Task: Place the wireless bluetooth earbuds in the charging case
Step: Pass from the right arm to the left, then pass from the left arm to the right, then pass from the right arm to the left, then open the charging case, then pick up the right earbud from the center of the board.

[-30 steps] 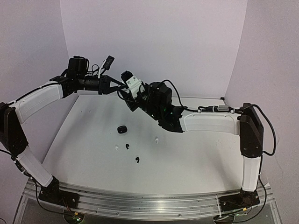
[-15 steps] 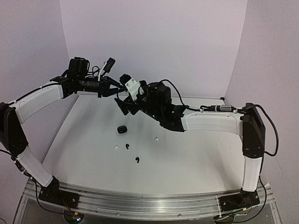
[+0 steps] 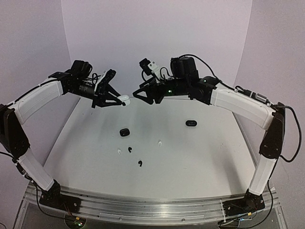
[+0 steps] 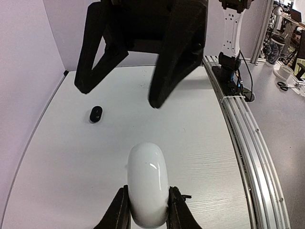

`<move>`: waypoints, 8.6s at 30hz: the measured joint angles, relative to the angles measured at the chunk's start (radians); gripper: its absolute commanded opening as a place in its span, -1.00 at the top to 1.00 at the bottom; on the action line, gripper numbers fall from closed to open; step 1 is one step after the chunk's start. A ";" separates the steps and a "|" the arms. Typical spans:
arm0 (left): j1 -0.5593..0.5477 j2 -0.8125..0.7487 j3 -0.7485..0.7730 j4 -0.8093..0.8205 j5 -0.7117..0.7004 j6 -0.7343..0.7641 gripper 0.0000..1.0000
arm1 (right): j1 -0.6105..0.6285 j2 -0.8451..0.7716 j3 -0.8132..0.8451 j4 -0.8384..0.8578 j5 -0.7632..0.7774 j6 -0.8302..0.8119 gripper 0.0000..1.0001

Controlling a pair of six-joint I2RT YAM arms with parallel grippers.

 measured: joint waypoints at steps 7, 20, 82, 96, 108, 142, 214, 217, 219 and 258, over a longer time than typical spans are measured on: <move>-0.005 0.001 0.003 -0.058 0.032 0.031 1.00 | 0.040 0.044 0.024 -0.081 -0.063 -0.007 -0.22; -0.004 0.001 0.003 -0.074 0.057 0.040 1.00 | 0.059 0.132 0.117 -0.115 -0.132 -0.007 0.72; -0.024 -0.172 -0.295 1.022 0.202 -0.898 0.48 | 0.074 -0.026 -0.119 0.494 -0.189 0.205 1.00; -0.019 -0.171 -0.285 0.961 0.196 -0.825 1.00 | 0.088 -0.026 -0.113 0.451 -0.141 0.140 1.00; -0.018 -0.167 -0.249 0.752 0.201 -0.638 1.00 | 0.091 -0.026 -0.115 0.398 -0.064 0.108 -0.13; -0.011 -0.167 -0.224 0.427 0.152 -0.303 1.00 | 0.079 0.011 -0.067 0.312 -0.109 0.268 0.25; -0.023 -0.166 -0.332 0.518 0.085 -0.555 1.00 | -0.041 0.237 0.189 0.341 -0.402 0.752 -0.36; -0.024 -0.176 -0.365 0.559 0.044 -0.565 1.00 | -0.048 0.239 0.204 0.344 -0.383 0.755 -0.37; -0.024 -0.203 -0.423 0.611 -0.014 -0.587 1.00 | -0.055 0.239 0.202 0.344 -0.347 0.769 -0.37; -0.189 -0.681 -1.290 1.514 -0.791 -0.935 1.00 | -0.027 0.634 0.424 -0.860 0.484 0.736 -0.07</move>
